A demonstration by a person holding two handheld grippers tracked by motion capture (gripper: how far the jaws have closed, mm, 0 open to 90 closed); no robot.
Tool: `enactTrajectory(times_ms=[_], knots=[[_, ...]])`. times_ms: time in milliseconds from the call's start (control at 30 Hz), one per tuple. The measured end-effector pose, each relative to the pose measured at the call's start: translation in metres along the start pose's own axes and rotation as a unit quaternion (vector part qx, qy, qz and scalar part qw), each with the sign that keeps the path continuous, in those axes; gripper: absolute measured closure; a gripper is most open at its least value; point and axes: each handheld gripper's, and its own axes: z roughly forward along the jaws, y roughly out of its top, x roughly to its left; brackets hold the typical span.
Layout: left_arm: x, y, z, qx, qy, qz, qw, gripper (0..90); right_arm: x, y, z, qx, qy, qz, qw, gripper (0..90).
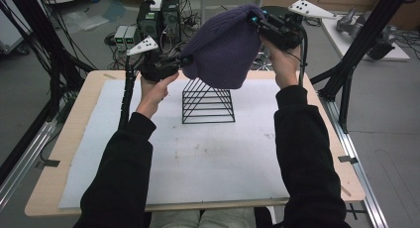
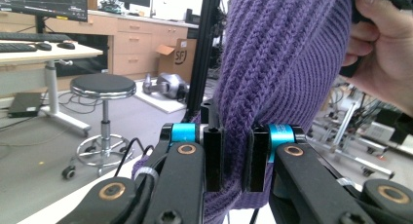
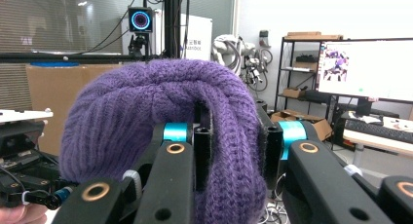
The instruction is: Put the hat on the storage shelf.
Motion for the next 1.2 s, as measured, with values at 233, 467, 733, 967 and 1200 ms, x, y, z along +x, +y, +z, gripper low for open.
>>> enactTrajectory(times_ms=[233, 467, 733, 967, 1200], knots=[[0.001, 0.0, -0.001, 0.004, -0.001, 0.003, 1.0, 82.0, 0.001, 0.003, 0.001, 0.0, 0.002, -0.002, 1.0, 74.0], [0.006, -0.02, -0.006, 0.017, 0.002, -0.01, 0.9998, 81.7, 0.005, -0.005, 0.006, 0.032, 0.009, -0.014, 0.9993, 73.3], [0.012, -0.046, -0.012, 0.033, -0.003, -0.032, 0.9989, 81.8, 0.01, -0.026, 0.017, 0.071, 0.019, -0.006, 0.9973, 73.2], [0.011, -0.057, -0.013, 0.047, -0.014, -0.041, 0.998, 81.8, 0.01, -0.036, 0.017, 0.079, 0.016, 0.0, 0.9968, 73.4], [0.01, -0.067, -0.011, 0.06, -0.018, -0.044, 0.9971, 81.8, 0.011, -0.041, 0.017, 0.095, 0.017, 0.002, 0.9954, 73.4]])
